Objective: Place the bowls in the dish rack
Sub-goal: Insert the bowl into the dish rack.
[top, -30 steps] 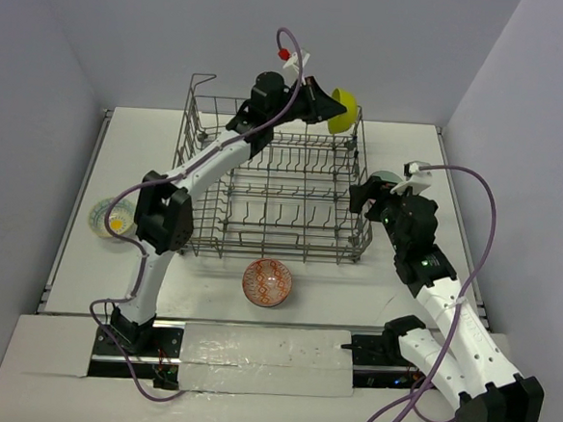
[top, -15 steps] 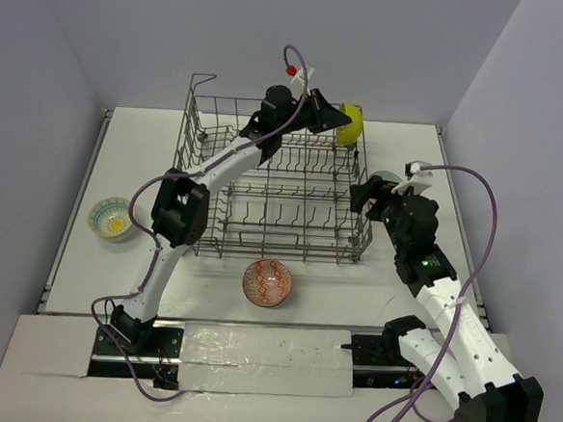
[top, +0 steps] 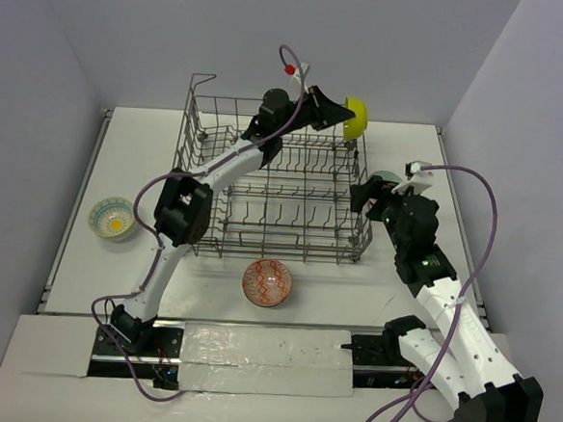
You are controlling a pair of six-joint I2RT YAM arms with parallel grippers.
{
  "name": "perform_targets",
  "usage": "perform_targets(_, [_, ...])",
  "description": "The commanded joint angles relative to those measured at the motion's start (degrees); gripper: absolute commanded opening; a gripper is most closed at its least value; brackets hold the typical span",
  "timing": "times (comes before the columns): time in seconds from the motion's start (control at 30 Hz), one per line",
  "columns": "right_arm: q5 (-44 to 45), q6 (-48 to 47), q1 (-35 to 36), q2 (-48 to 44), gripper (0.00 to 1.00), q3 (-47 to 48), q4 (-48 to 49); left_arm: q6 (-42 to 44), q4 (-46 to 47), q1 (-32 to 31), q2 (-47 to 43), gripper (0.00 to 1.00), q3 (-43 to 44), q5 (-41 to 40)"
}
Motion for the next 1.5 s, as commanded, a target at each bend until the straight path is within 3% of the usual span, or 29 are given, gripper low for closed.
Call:
perform_targets(0.0, [-0.36, 0.20, -0.45, -0.17, 0.89, 0.11, 2.56, -2.23, 5.45, 0.31, 1.70, 0.00, 1.17, 0.68])
perform_targets(0.3, [-0.01, 0.03, -0.54, 0.01, 0.89, 0.03, 2.65, 0.23, -0.17, 0.66, 3.37, 0.00, 2.13, -1.43])
perform_targets(1.47, [-0.27, 0.03, -0.54, 0.80, 0.89, -0.24, 3.00, -4.25, 3.07, 1.28, 6.19, 0.00, 1.52, 0.15])
